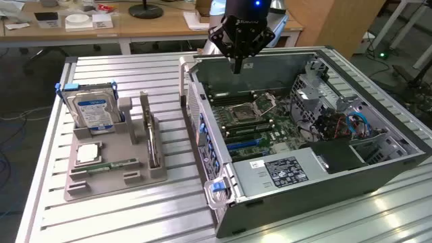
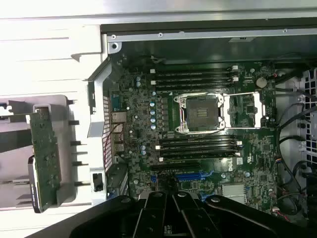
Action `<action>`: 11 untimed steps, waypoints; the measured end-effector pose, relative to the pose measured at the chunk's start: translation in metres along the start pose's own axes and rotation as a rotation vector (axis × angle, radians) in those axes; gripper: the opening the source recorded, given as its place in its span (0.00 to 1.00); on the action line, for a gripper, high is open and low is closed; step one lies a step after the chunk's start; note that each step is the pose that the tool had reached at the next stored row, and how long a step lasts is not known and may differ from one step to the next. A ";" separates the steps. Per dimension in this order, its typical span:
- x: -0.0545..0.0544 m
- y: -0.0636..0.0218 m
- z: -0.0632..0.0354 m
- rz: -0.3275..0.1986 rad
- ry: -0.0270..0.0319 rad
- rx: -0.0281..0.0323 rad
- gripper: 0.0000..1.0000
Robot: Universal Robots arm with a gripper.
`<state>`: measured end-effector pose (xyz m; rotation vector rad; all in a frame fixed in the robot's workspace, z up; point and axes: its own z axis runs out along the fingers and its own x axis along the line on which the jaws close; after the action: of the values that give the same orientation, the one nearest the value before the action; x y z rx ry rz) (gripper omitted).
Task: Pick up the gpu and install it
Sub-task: 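Reach for the gpu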
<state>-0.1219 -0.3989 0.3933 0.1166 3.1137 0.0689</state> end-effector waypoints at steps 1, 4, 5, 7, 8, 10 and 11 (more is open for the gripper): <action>0.000 0.0000 0.0000 0.000 0.0001 0.0001 0.11; 0.000 0.0000 0.0000 0.000 -0.0001 0.0000 0.11; 0.000 0.0000 0.0000 0.000 0.0000 0.0001 0.11; 0.001 -0.0001 -0.0001 0.000 0.0000 0.0000 0.11; 0.002 -0.0002 -0.0001 0.000 0.0000 0.0001 0.11; 0.004 -0.0003 -0.0001 0.000 0.0000 0.0000 0.11; 0.004 -0.0003 -0.0001 0.000 0.0000 0.0001 0.11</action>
<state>-0.1262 -0.3988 0.3933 0.1167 3.1137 0.0688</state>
